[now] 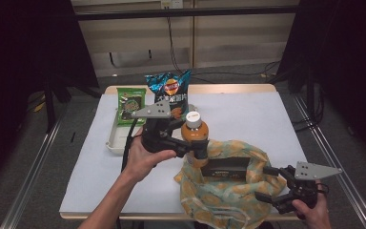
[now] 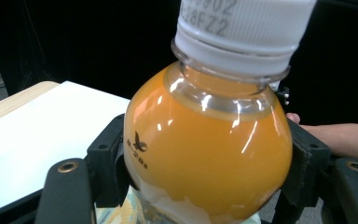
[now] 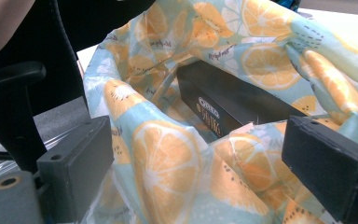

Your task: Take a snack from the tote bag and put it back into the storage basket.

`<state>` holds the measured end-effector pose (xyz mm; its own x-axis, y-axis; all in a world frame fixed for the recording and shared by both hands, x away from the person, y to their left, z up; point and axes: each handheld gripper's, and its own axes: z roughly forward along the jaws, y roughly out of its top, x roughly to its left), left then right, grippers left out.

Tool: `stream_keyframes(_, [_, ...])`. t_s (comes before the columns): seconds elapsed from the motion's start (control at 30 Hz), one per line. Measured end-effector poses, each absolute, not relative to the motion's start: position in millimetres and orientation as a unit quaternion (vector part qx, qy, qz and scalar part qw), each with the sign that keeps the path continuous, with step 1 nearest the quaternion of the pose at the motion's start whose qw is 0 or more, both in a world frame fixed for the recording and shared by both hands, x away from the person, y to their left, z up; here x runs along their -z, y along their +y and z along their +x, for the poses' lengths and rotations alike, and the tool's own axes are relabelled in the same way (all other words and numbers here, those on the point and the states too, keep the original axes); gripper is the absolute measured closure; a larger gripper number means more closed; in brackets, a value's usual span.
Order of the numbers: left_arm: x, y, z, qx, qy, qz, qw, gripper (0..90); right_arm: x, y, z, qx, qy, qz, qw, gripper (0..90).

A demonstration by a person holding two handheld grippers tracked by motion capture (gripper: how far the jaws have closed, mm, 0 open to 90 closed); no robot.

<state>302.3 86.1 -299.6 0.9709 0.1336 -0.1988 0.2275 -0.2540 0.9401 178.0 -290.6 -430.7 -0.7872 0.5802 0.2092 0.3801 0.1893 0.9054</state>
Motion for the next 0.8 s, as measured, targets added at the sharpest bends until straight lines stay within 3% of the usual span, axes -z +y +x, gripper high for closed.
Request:
stream_keyframes(0.43, [289.8,115.5,328.7,0.017,0.142,0.774,0.616,30.7,430.6,-290.7,177.6,-0.552,0.766,0.315,0.091,8.8])
stream_keyframes(0.8, [313.7,131.1,358.2,-0.019,0.184,0.780,0.597,30.7,431.3,-291.1,178.1,-0.551,0.766,0.317,0.092,9.1])
